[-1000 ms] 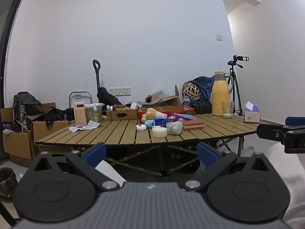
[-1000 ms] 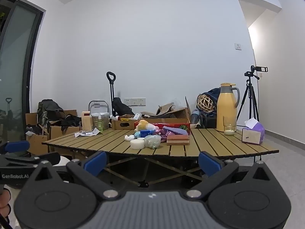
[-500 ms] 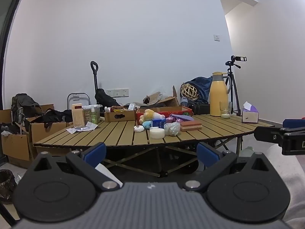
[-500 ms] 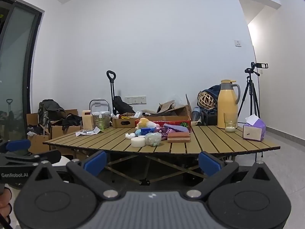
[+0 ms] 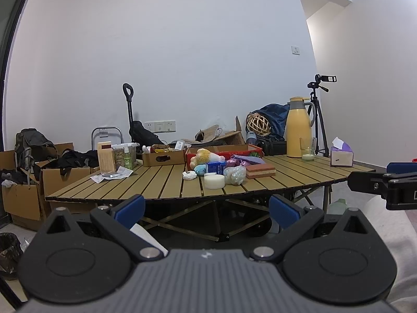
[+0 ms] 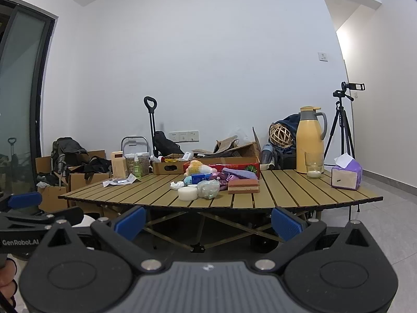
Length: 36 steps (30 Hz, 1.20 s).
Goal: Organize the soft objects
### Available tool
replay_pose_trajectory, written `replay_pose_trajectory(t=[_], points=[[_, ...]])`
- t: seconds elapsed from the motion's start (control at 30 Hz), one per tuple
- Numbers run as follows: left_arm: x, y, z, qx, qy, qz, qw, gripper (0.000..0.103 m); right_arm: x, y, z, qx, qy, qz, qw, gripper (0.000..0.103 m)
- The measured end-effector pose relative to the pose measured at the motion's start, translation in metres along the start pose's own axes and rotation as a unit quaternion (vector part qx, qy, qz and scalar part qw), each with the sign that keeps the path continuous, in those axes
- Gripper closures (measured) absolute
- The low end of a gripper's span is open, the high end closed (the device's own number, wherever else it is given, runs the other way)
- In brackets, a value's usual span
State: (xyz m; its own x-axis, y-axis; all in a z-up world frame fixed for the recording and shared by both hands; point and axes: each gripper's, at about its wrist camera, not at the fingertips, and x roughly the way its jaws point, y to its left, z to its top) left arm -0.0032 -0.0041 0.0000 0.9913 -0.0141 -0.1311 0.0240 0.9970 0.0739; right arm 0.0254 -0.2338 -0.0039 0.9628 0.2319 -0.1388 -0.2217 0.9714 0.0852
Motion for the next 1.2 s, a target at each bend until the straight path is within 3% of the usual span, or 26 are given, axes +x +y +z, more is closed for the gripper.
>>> replay_pose_trajectory(t=[1.2], points=[[0.0035, -0.0006, -0.0008, 0.001, 0.005, 0.003, 1.0000, 0.000, 0.0041, 0.0000, 0.0004, 0.003, 0.007, 0.005, 1.000, 0.000]])
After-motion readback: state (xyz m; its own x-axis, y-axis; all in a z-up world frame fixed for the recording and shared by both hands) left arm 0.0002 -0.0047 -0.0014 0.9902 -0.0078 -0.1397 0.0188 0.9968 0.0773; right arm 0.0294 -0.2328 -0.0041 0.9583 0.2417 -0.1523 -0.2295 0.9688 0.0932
